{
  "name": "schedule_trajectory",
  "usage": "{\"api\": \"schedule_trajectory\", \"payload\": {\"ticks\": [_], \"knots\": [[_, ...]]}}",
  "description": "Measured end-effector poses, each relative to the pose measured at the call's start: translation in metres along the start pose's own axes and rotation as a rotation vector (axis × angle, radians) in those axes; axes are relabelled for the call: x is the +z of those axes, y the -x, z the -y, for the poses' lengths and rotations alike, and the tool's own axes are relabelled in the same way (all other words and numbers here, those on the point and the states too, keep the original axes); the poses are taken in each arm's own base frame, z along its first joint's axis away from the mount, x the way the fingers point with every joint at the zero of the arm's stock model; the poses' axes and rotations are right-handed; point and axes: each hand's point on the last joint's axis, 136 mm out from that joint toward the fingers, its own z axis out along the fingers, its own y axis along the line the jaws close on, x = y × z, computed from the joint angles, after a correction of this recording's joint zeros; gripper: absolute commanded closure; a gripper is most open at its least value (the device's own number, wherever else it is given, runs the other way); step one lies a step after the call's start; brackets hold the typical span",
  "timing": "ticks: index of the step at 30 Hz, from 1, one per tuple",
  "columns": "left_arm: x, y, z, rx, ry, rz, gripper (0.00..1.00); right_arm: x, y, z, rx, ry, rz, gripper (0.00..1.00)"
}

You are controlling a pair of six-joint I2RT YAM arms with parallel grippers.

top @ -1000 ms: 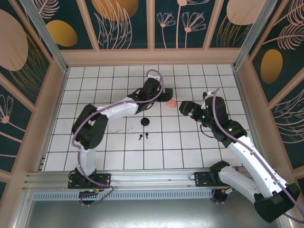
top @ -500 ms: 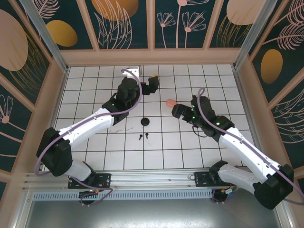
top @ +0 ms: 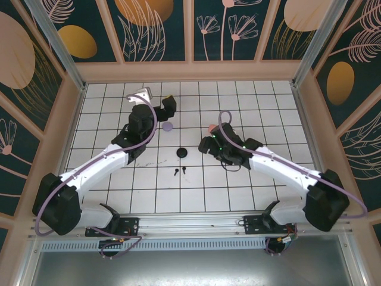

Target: Insert the wireless bluetooth earbuds into the charging case

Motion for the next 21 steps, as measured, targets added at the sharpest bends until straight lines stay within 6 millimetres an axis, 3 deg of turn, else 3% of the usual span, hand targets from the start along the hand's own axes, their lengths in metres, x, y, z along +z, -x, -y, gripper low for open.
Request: {"api": "schedule_trajectory", "payload": {"ticks": [8,16,21], "knots": [[-0.005,-0.012,-0.036,-0.093,0.082,-0.004,0.01,0.042,-0.009,-0.028,0.024,-0.081,-0.073,0.16],[-0.01,-0.011,-0.055,-0.119,0.121,0.006,0.01,0.072,-0.007,-0.061,0.013,-0.129,-0.11,0.17],[-0.01,-0.006,-0.066,-0.126,0.142,0.012,0.01,0.087,-0.006,-0.071,0.01,-0.165,-0.13,0.17]]}}
